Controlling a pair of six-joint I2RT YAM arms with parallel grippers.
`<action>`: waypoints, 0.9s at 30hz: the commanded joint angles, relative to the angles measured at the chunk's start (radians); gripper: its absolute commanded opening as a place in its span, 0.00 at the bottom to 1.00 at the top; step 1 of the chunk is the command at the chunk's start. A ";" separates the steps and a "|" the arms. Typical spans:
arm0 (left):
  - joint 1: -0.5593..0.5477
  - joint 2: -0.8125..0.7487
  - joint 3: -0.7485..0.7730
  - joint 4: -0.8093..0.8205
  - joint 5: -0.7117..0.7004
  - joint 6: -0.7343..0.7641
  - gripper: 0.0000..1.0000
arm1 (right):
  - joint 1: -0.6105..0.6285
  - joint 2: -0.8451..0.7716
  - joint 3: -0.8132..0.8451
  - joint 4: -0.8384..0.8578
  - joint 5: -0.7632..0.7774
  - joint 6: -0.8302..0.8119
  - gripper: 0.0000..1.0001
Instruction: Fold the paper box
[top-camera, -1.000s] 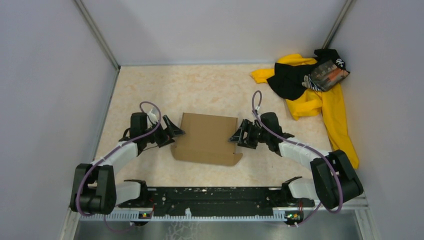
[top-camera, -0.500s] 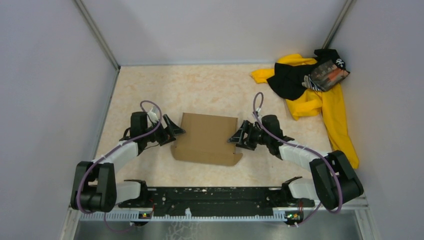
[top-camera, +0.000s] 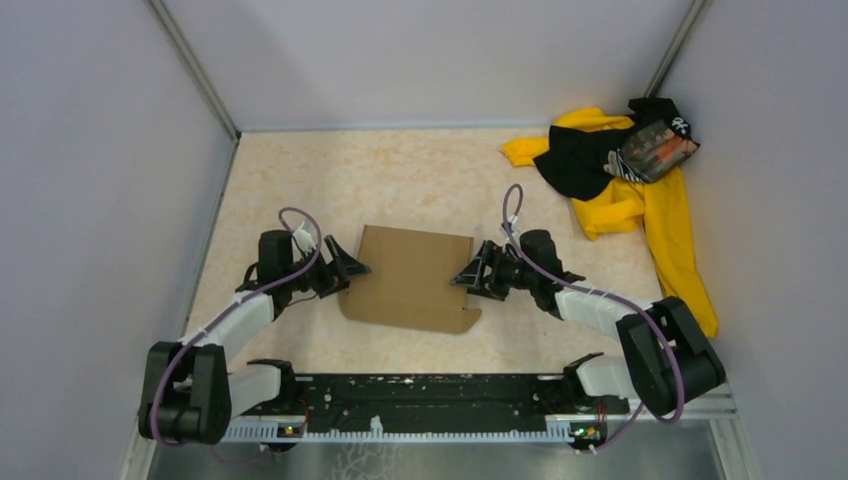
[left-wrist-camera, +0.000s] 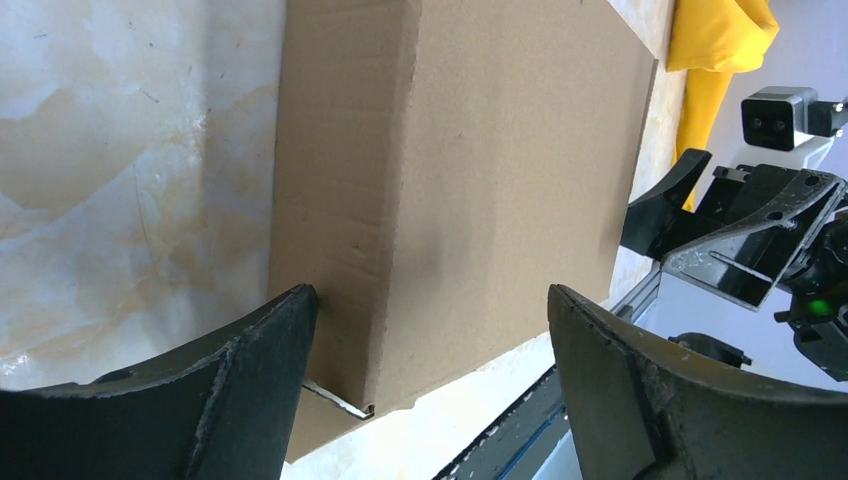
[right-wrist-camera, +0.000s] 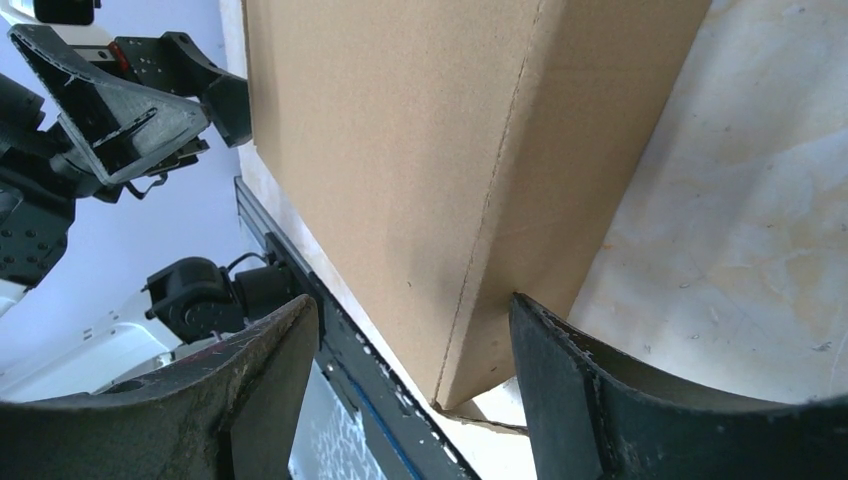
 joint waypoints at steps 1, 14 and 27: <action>0.001 -0.034 -0.008 -0.020 0.037 -0.005 0.90 | 0.015 -0.004 0.030 0.060 -0.009 0.008 0.70; 0.000 -0.091 0.049 -0.123 0.059 -0.009 0.91 | 0.019 -0.069 0.094 -0.039 -0.015 -0.009 0.70; 0.000 -0.155 0.171 -0.272 0.111 -0.006 0.92 | 0.018 -0.123 0.179 -0.149 -0.061 -0.017 0.70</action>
